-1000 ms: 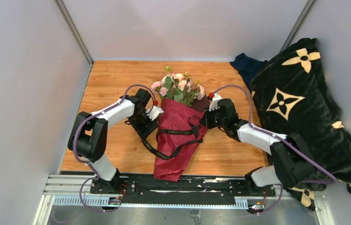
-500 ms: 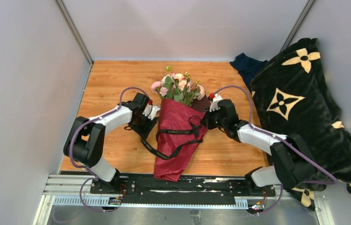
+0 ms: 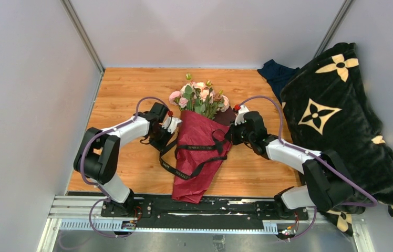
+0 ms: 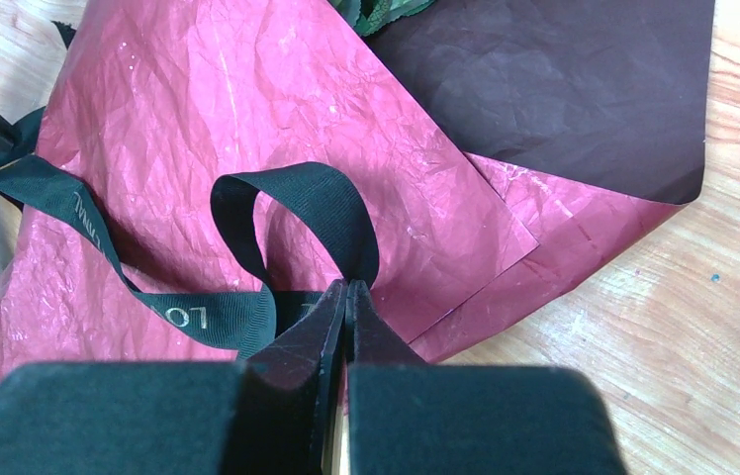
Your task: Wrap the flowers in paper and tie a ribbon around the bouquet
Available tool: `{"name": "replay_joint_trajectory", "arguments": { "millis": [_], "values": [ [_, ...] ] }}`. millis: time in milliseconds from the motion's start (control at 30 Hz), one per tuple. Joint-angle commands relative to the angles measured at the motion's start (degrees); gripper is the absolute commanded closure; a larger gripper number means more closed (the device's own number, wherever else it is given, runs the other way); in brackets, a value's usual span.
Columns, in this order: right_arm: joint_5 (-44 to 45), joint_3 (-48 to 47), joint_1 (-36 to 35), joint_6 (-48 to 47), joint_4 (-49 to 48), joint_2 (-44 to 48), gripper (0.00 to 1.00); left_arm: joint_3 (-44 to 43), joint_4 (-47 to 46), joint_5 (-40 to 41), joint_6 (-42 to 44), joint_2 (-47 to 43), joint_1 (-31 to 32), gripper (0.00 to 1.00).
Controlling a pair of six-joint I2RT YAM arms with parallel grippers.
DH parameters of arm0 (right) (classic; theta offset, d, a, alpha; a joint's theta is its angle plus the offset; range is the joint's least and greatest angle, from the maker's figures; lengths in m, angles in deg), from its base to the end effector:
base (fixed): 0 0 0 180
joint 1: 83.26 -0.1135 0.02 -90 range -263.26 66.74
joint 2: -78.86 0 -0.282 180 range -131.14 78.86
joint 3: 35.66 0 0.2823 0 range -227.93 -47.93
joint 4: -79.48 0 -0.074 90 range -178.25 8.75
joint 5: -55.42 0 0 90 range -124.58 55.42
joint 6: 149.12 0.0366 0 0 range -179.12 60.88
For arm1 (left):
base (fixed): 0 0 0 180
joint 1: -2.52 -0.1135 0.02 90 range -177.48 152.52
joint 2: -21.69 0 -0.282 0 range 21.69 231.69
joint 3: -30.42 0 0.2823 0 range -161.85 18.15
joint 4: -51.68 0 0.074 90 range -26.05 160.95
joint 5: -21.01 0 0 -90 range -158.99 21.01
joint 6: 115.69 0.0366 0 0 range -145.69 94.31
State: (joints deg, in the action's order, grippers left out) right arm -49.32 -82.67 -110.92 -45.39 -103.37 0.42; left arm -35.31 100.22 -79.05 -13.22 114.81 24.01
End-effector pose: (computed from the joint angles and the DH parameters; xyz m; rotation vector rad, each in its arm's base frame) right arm 0.2618 0.1477 0.1902 -0.4193 2.0873 0.7025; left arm 0.2887 -0.1205 0.1585 0.8763 2.7621 -0.2824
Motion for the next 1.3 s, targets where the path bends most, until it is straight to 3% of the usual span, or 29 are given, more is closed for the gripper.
{"name": "replay_joint_trajectory", "arguments": {
  "millis": [0, 133, 233, 333, 500, 533, 567, 600, 633, 767, 867, 933, 1100, 1200, 1267],
  "values": [
    [0.63, -0.95, -0.64, -0.79, 1.06, 0.33, 1.0, -4.56, 3.09, -3.81, 3.98, -3.05, -0.48, 1.0],
    [0.03, -1.29, -0.63, -0.75, 1.04, 0.3, 1.0, -16.93, 7.02, -6.56, 7.02, -8.28, -0.28, 1.0],
    [0.25, -0.92, -0.7, -0.82, 1.38, 0.39, 1.0, -28.79, 9.39, -10.35, 6.55, -6.23, 1.85, 1.0],
    [-0.3, -0.53, -0.63, -0.38, 1.62, 0.28, 1.0, -40.7, 9.39, -11.29, 6.91, 0.32, 5.66, 1.0],
    [0.3, 0.05, -0.73, 0.49, 2.79, 3.88, 1.0, -57.58, 9.12, -8.38, 5.29, 18.89, 7.9, 0.97],
    [0.58, 0.1, -0.73, 0.46, 3.35, 4.86, 1.0, -59.81, 9.02, -7.96, 5.47, 21.38, 8.06, 0.79],
    [0.71, -0.03, -0.73, 0.37, 3.95, 5.74, 1.0, -61.85, 8.92, -7.03, 6.06, 23.4, 8.24, 0.53],
    [0.64, -0.25, -0.72, 0.1, 4.74, 6.46, 1.0, -63.19, 9.0, -5.6, 6.74, 24.32, 8.41, 0.34],
    [0.39, -0.74, -0.67, -0.19, 5.65, 7.01, 1.0, -63.61, 9.0, -4.83, 7.71, 24.08, 8.6, 0.25],
    [-0.66, -1.78, -0.81, -0.15, 7.37, 8.83, 1.0, -56.3, 8.79, -9.9, 14.05, 14.22, 8.8, 0.21],
    [-1.37, -2.57, -0.82, 0.46, 7.3, 9.11, 1.0, -41.81, 8.73, -19.05, 26.8, 3.8, 10.95, 0.23],
    [-2.05, -3.34, -0.69, 1.07, 7.25, 8.85, 1.0, -32.43, 9.0, -19.24, 34.0, -0.29, 13.75, 0.2],
    [-4.39, -5.35, -0.47, 3.55, 7.1, 9.09, 1.0, -26.94, 10.56, -19.0, 41.71, 4.97, 17.08, 0.15],
    [-4.77, -6.14, -0.47, 4.4, 7.79, 9.94, 1.0, -26.89, 10.58, -19.59, 44.69, 8.7, 17.5, 0.01],
    [-4.84, -5.94, -0.47, 4.7, 7.83, 10.73, 1.0, -26.52, 10.1, -20.41, 46.3, 10.28, 17.68, 0.0]
  ]
}}
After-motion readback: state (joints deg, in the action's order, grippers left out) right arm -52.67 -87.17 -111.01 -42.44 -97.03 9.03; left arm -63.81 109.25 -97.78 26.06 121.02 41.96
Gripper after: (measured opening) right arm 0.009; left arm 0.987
